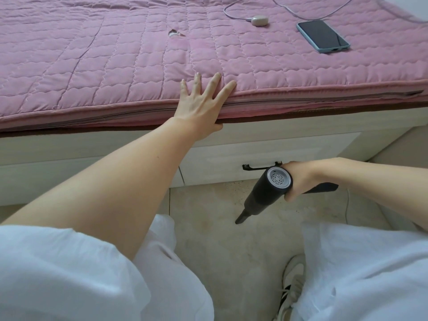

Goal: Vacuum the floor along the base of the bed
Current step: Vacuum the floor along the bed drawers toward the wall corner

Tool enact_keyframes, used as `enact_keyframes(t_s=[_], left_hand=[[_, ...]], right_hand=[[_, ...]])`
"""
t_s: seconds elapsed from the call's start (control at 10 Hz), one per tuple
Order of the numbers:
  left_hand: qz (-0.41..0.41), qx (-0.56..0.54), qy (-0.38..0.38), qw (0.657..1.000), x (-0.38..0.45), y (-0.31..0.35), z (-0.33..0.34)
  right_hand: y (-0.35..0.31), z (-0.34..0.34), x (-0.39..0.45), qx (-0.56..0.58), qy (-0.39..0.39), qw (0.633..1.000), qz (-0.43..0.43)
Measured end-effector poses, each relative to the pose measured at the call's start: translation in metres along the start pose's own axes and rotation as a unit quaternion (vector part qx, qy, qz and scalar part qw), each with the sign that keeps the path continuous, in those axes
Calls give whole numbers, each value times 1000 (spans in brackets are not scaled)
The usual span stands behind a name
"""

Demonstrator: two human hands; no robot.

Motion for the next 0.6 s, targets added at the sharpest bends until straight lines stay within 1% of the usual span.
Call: enact_keyframes(t_s=[0.3,0.5,0.6], left_hand=[[-1,5,2,1000,0,0,1],[0,2,2,1000,0,0,1],[0,2,5,1000,1,-1,1]], right_hand=[[4,5,-3,-14,-16,1000,-3],[0,15,-7,-31,-86,996,-20],[1,19,-8,-16,-108,993,-36]])
Point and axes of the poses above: each hand's wrist, its own x-axis towards the middle knuckle, its own z-axis out of the palm, y = z × x, the point moved 2 cm from there along x, towards the middle knuckle, and after that the axes turned 1 degree about -y, right-handed, at the moved point
